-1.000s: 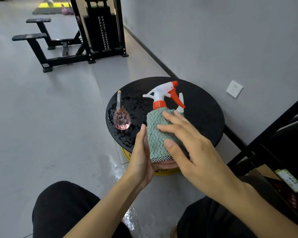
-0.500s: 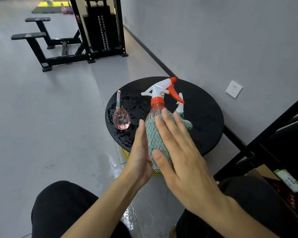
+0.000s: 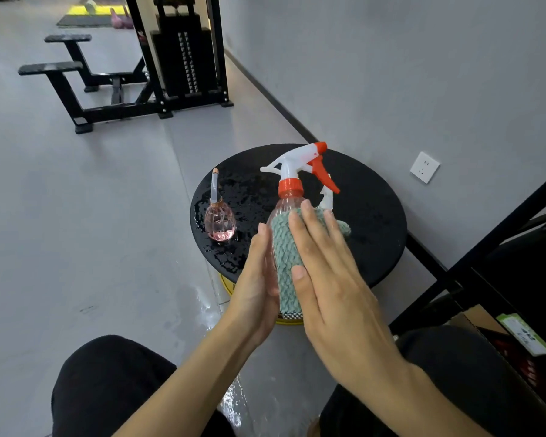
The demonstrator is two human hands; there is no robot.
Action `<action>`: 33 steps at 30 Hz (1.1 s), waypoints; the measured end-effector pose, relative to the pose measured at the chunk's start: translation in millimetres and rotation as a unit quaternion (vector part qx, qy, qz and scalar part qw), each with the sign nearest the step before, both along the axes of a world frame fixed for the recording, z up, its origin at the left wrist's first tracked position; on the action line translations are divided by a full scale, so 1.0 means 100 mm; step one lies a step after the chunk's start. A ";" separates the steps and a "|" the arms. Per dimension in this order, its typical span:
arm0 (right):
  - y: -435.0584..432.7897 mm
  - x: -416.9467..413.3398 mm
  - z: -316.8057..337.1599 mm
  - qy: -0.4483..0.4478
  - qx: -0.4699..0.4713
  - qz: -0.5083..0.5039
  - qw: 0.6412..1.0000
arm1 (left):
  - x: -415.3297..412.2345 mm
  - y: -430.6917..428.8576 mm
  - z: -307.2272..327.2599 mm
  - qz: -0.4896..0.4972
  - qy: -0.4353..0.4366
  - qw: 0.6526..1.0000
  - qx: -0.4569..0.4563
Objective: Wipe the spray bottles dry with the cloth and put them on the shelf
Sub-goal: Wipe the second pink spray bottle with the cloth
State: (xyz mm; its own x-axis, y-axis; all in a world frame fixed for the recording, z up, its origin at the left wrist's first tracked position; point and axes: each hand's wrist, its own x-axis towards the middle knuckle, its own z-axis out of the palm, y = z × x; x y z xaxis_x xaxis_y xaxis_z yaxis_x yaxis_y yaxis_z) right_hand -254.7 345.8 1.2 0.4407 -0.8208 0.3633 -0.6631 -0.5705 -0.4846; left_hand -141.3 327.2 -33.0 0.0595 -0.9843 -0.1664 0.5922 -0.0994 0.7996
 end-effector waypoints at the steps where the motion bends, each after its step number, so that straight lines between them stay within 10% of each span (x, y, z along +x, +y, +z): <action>1: -0.03 0.01 0.02 -0.009 0.005 -0.002 1.000 | -0.01 0.01 -0.01 -0.009 0.002 1.000 0.004; 33: -0.22 0.04 0.04 -0.072 0.022 0.011 0.997 | 0.03 0.03 0.03 -0.059 0.038 0.997 0.039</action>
State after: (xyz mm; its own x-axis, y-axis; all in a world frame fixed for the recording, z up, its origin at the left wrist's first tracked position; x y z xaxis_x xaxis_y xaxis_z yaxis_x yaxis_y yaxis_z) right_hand -250.2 323.5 4.9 0.4050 -0.8280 0.3878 -0.5730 -0.5604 -0.5980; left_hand -138.6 329.8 -30.4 -0.0720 -0.9675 -0.2424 0.6309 -0.2324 0.7403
